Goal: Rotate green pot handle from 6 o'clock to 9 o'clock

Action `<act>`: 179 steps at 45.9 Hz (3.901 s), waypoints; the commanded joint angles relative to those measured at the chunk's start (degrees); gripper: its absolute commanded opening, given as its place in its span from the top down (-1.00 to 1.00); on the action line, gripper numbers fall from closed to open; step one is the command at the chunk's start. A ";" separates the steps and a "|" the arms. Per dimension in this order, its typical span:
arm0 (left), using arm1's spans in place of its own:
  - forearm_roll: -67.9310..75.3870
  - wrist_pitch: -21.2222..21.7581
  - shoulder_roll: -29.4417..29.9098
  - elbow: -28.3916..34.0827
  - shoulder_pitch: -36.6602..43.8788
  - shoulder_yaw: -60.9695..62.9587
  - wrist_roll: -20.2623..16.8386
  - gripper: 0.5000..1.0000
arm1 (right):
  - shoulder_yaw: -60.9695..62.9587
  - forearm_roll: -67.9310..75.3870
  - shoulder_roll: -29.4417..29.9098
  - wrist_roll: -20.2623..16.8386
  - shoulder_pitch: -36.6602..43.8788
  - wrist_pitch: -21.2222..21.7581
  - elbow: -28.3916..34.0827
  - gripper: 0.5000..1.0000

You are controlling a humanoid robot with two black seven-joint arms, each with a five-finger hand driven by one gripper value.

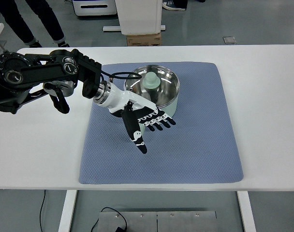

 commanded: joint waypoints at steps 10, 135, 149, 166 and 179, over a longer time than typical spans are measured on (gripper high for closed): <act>0.14 0.00 1.92 -1.80 -0.61 2.11 0.00 -1.00 | 0.00 -0.01 0.00 0.01 0.00 0.00 -0.02 -1.00; 3.39 0.00 11.59 9.37 -5.27 7.12 -0.17 -1.00 | 0.00 -0.01 0.00 0.01 0.00 0.00 0.07 -1.00; 2.61 0.00 13.09 13.49 -8.35 5.81 -0.17 -1.00 | 0.00 -0.01 0.00 0.01 0.00 0.00 -0.02 -1.00; -19.70 0.00 11.95 28.25 -3.70 -3.60 -0.79 -1.00 | 0.00 -0.01 0.00 0.01 0.00 0.00 0.07 -1.00; -38.35 0.00 10.45 36.08 8.16 -20.02 -1.05 -1.00 | 0.00 -0.01 0.00 0.01 0.00 0.00 0.07 -1.00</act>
